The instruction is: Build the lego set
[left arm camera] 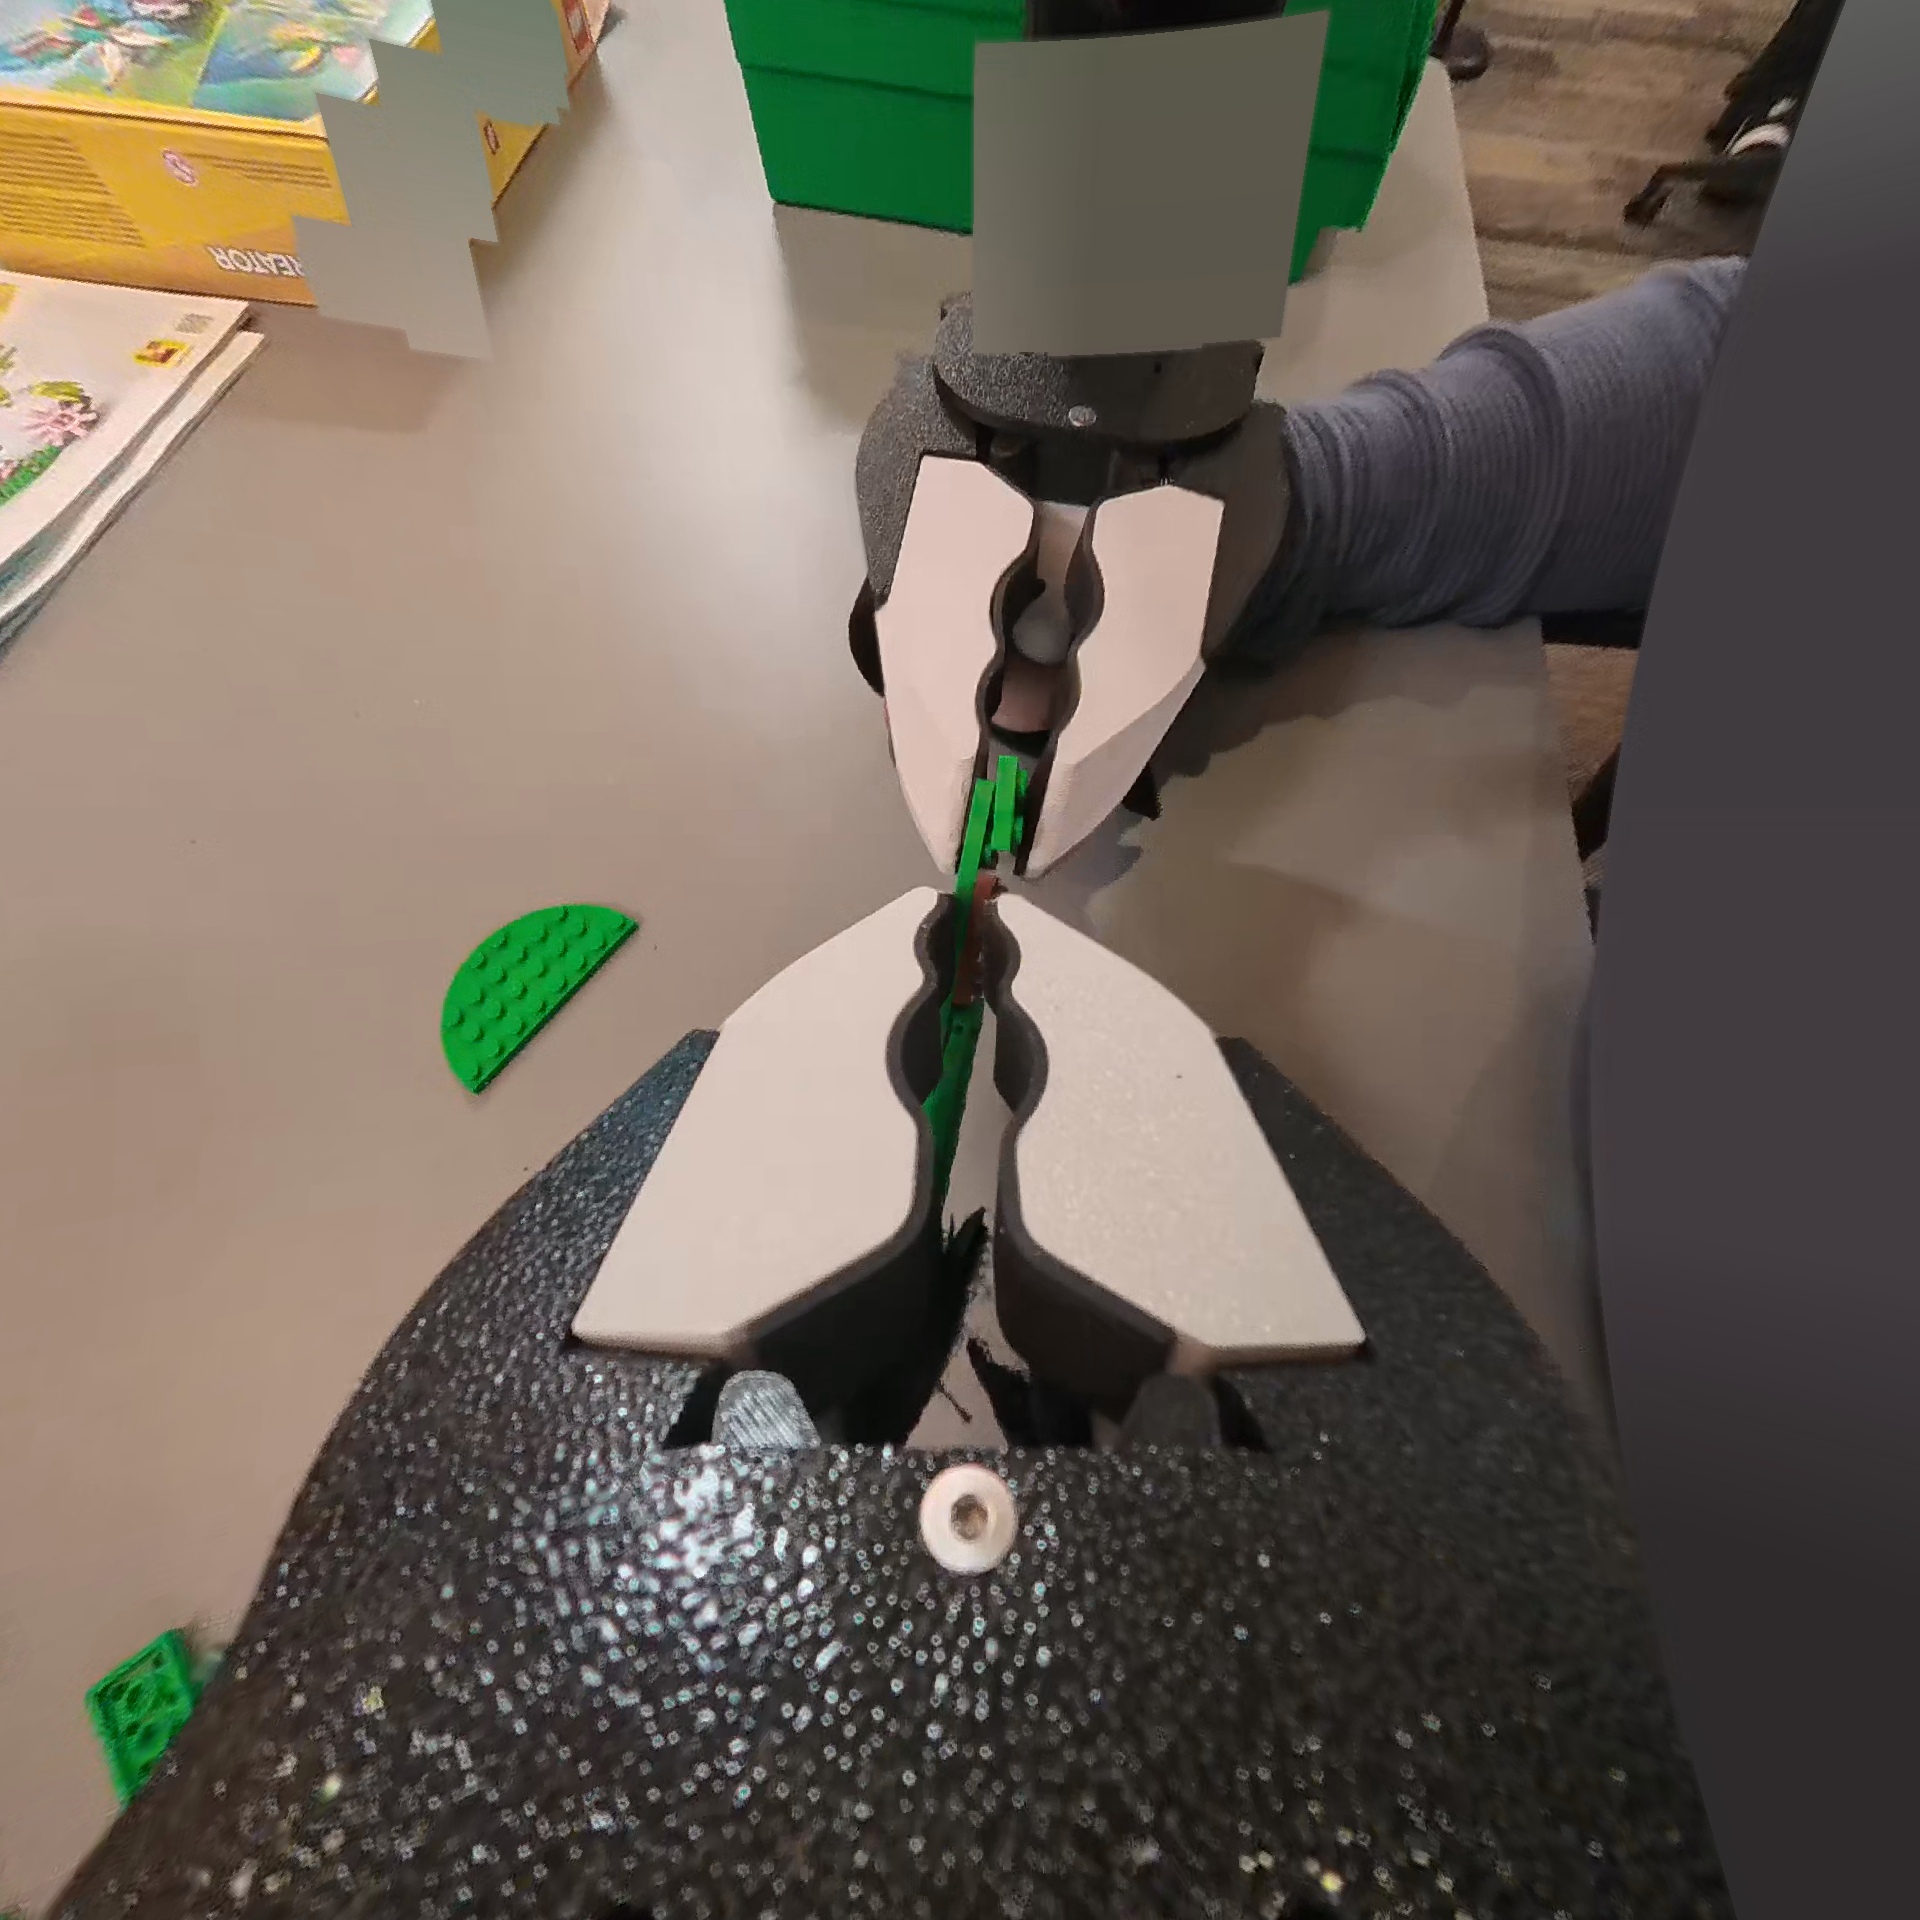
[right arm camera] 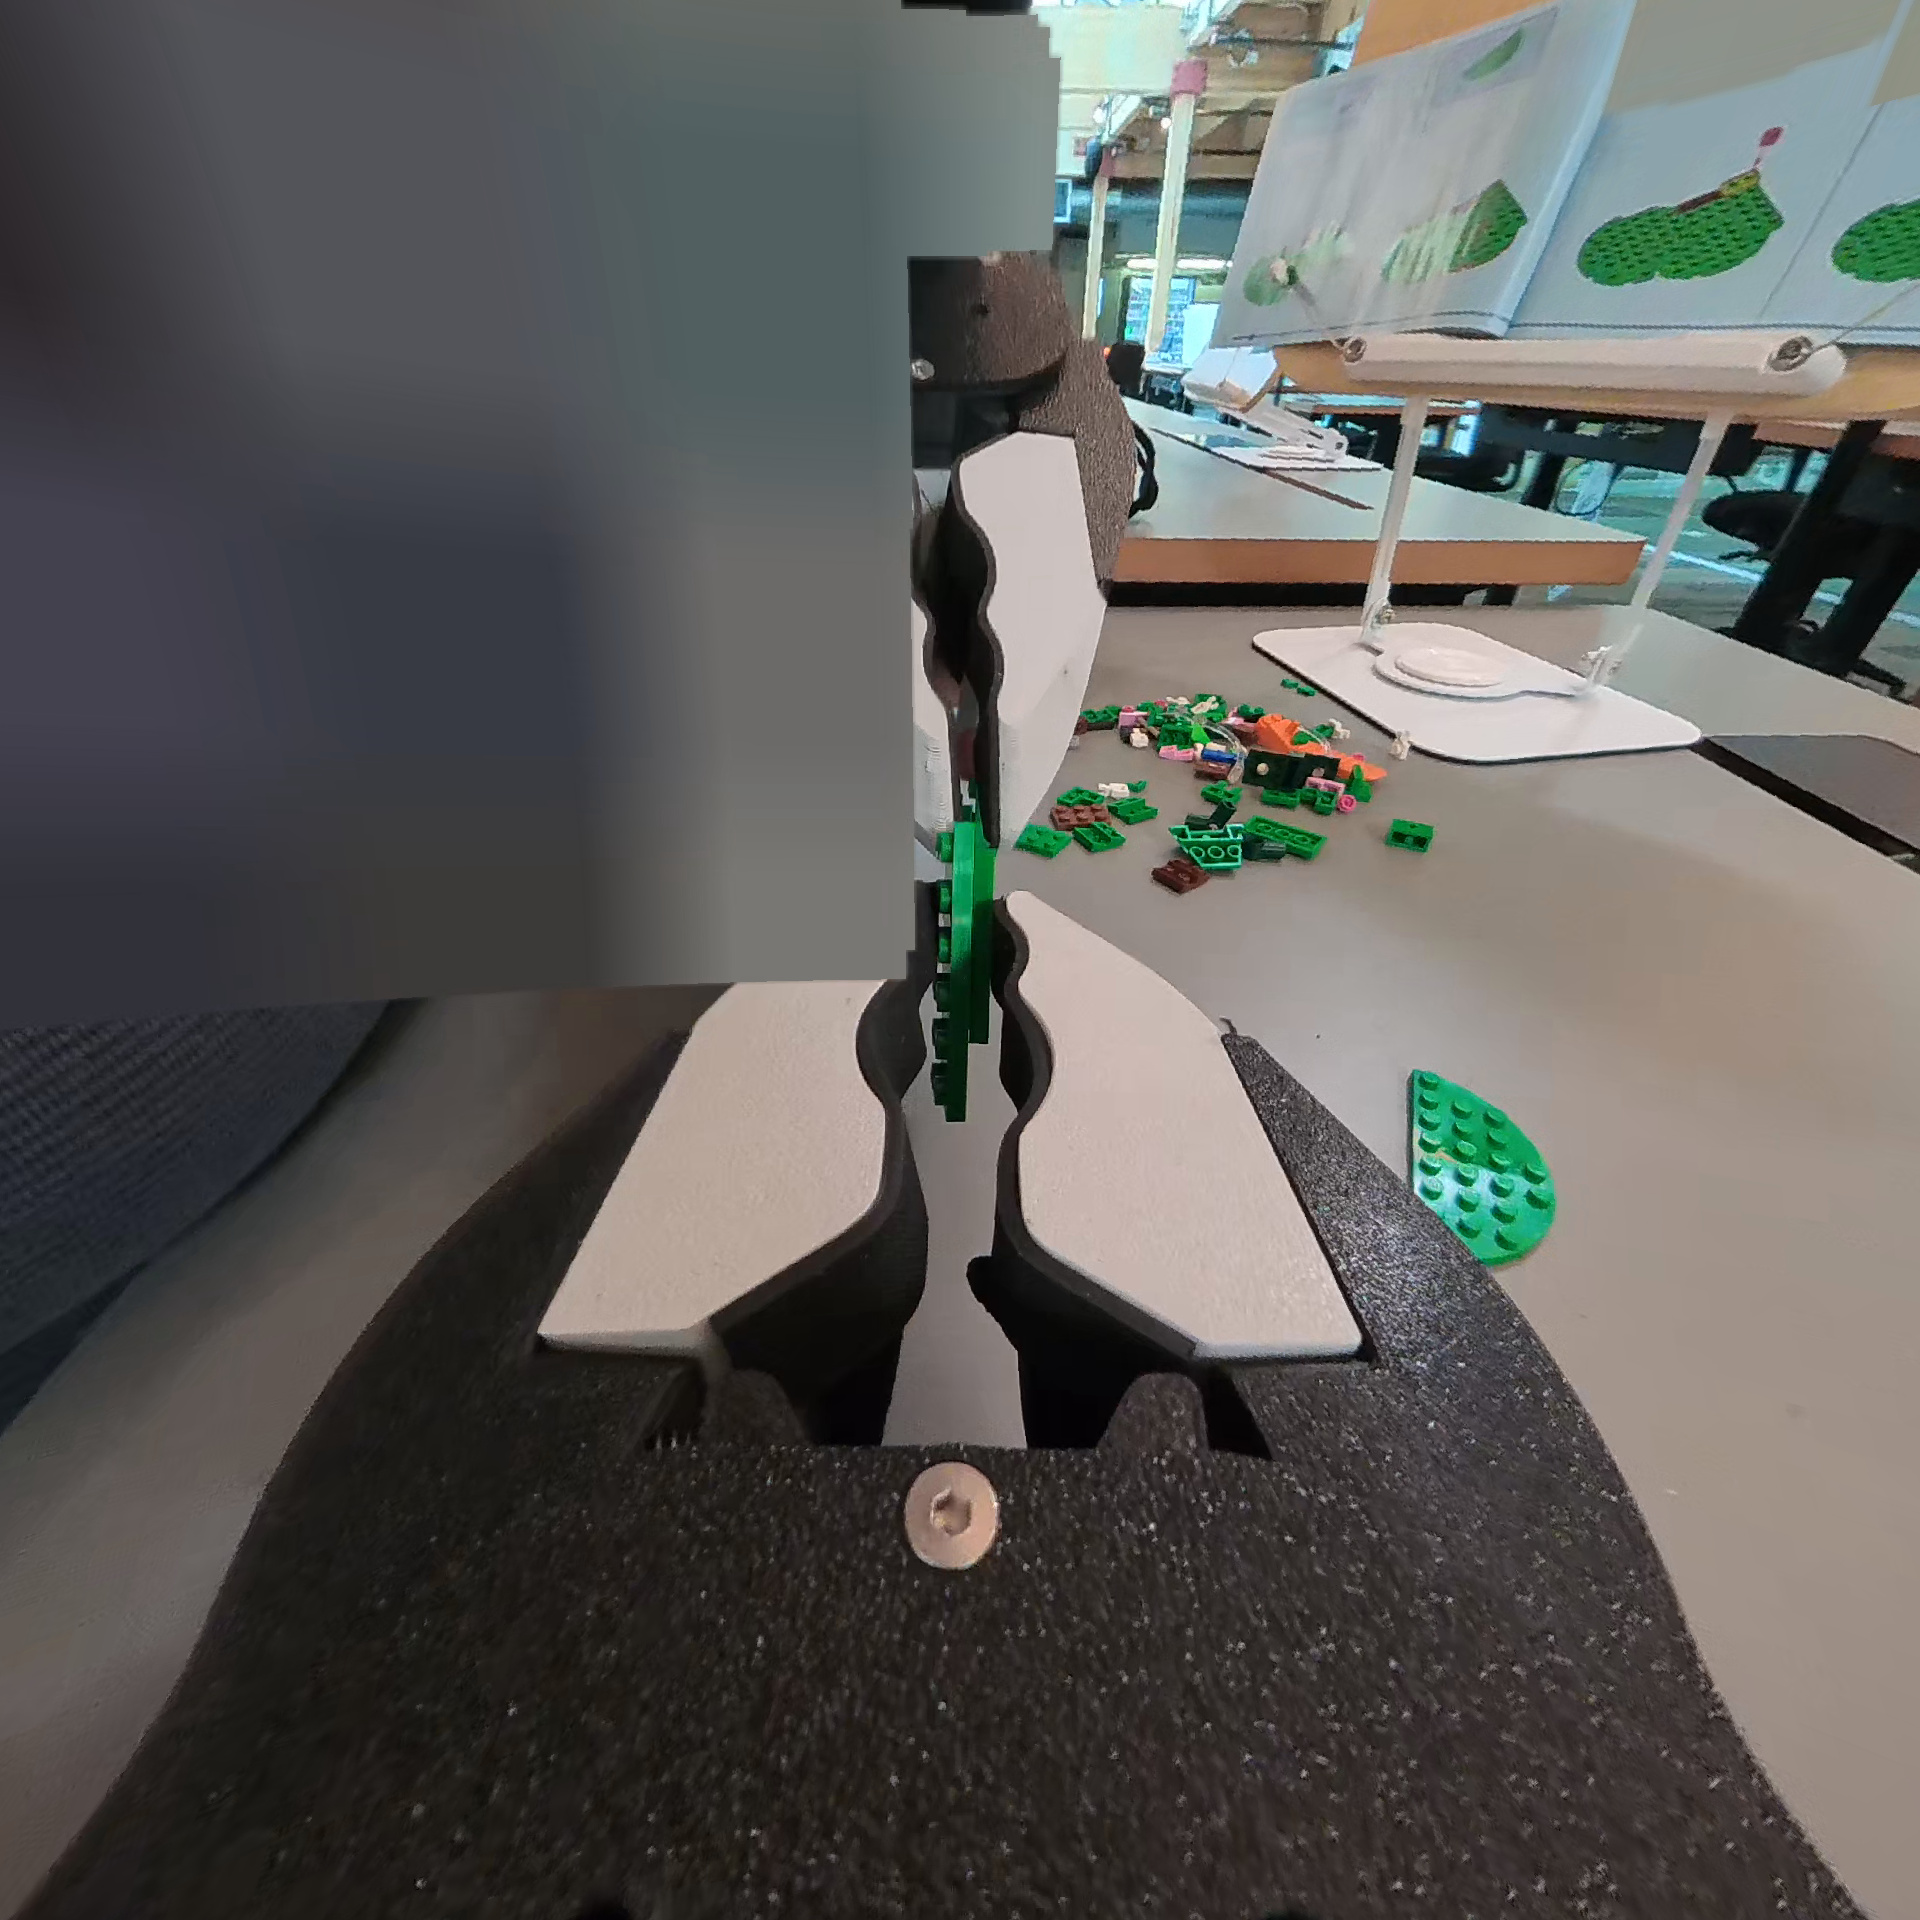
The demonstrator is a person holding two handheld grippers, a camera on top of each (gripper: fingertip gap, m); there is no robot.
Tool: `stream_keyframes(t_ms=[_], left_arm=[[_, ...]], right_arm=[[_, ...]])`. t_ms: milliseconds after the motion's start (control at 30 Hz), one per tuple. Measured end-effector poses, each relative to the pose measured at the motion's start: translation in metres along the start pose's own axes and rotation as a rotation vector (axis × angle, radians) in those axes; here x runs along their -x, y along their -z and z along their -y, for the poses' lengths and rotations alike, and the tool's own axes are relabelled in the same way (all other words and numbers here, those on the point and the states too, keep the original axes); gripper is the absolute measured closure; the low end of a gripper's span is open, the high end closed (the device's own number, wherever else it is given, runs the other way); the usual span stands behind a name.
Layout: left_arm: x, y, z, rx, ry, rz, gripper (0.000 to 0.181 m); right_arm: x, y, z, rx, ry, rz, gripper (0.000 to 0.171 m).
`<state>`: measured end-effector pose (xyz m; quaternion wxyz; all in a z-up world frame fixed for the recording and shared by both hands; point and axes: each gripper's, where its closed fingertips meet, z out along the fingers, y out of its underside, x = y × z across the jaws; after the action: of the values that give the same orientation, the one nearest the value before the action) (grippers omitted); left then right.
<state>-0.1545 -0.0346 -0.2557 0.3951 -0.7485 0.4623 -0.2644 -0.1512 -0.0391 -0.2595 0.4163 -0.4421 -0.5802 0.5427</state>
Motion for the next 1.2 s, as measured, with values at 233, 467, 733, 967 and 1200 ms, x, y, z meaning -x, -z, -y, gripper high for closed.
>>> stream_keyframes(t_ms=[233,467,733,967,1200], left_arm=[[0.000,0.000,0.004,-0.075,0.062,-0.026,0.178],[-0.001,-0.001,0.006,-0.098,0.077,-0.030,0.178],[-0.005,-0.004,0.001,-0.066,0.028,-0.033,0.177],[-0.010,-0.006,-0.004,0.017,-0.069,-0.015,0.177],[-0.013,-0.008,-0.011,0.097,-0.155,-0.005,0.178]], right_arm=[[-0.002,0.002,0.005,-0.012,0.035,-0.029,0.161],[-0.004,0.004,0.006,-0.002,0.048,-0.045,0.160],[0.001,0.005,-0.002,0.081,0.055,-0.006,0.160],[0.006,0.004,-0.014,0.216,0.097,0.019,0.161],[0.011,0.004,-0.017,0.284,0.087,0.044,0.161]])
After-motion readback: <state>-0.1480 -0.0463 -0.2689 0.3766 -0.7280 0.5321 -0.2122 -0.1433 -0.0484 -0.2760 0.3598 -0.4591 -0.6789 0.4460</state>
